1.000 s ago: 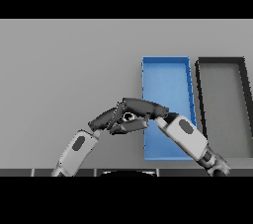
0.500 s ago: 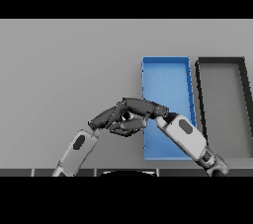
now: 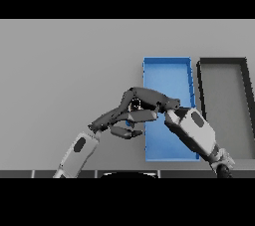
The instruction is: Pick up the blue pipe and place it into the blue bin.
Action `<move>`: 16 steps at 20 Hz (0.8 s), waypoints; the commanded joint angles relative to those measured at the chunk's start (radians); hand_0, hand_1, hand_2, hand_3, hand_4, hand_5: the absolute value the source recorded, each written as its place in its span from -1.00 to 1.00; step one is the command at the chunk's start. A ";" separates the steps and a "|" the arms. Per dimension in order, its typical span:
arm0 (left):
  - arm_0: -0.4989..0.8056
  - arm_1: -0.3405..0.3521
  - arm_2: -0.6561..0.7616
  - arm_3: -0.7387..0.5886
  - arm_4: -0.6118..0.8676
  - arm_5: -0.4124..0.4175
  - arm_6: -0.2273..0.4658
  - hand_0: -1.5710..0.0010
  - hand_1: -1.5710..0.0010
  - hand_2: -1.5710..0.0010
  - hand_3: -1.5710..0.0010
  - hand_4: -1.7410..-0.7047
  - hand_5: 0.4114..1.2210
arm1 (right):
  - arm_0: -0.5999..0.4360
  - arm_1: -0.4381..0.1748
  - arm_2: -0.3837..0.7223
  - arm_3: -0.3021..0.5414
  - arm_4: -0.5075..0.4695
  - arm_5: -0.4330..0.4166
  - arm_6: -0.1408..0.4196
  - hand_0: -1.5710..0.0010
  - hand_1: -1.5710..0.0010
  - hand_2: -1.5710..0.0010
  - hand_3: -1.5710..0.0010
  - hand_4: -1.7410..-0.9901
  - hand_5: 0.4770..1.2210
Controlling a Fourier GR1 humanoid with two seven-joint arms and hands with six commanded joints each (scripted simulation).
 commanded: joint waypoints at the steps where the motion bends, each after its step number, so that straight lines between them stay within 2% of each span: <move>1: 0.003 0.000 0.001 -0.013 0.005 -0.002 0.017 1.00 1.00 1.00 1.00 0.59 -0.76 | -0.036 -0.006 -0.013 -0.003 -0.053 -0.031 0.031 -1.00 -1.00 -1.00 -1.00 -0.78 1.00; 3: 0.018 0.004 -0.006 -0.020 0.009 -0.009 0.017 1.00 1.00 1.00 1.00 0.58 -0.77 | -0.114 -0.045 -0.076 0.005 -0.178 -0.104 0.063 -1.00 -1.00 -1.00 -1.00 -0.86 0.87; 5: 0.019 0.007 -0.008 -0.013 -0.001 -0.006 0.025 1.00 1.00 1.00 1.00 0.59 -0.77 | -0.201 -0.074 -0.123 0.024 -0.268 -0.140 0.054 -1.00 -1.00 -1.00 -1.00 -0.91 0.78; 7: 0.011 0.008 -0.005 -0.014 -0.004 -0.004 0.011 1.00 1.00 1.00 1.00 0.60 -0.78 | -0.285 -0.120 -0.170 0.077 -0.269 -0.155 0.015 -1.00 -1.00 -1.00 -1.00 -0.94 0.75; 8: 0.029 0.025 -0.007 -0.021 -0.010 -0.005 -0.023 1.00 1.00 1.00 1.00 0.61 -0.78 | -0.320 -0.141 -0.194 0.108 -0.269 -0.182 0.002 -1.00 -1.00 -1.00 -1.00 -0.95 0.72; 10: 0.022 0.015 -0.010 -0.028 -0.008 -0.003 -0.010 1.00 1.00 1.00 1.00 0.62 -0.79 | -0.391 -0.173 -0.227 0.205 -0.249 -0.229 -0.009 -1.00 -1.00 -1.00 -1.00 -0.97 0.70; 11: 0.024 0.014 -0.008 -0.037 0.006 -0.013 0.003 1.00 1.00 1.00 1.00 0.61 -0.80 | -0.405 -0.188 -0.233 0.245 -0.217 -0.235 -0.032 -1.00 -1.00 -1.00 -1.00 -0.98 0.72; 13: 0.027 0.015 -0.005 -0.033 0.006 -0.012 0.003 1.00 1.00 1.00 1.00 0.61 -0.80 | -0.418 -0.211 -0.245 0.334 -0.187 -0.269 -0.019 -1.00 -1.00 -1.00 -1.00 -0.98 0.76; 15: 0.025 0.024 0.007 -0.031 0.015 -0.015 -0.005 1.00 1.00 1.00 1.00 0.60 -0.81 | -0.382 -0.249 -0.249 0.409 -0.142 -0.256 -0.021 -1.00 -1.00 -1.00 -1.00 -0.99 0.77; 16: 0.019 0.021 0.012 -0.026 0.016 -0.012 0.009 1.00 1.00 1.00 1.00 0.60 -0.81 | -0.359 -0.249 -0.250 0.449 -0.128 -0.270 -0.027 -1.00 -1.00 -1.00 -1.00 -0.99 0.75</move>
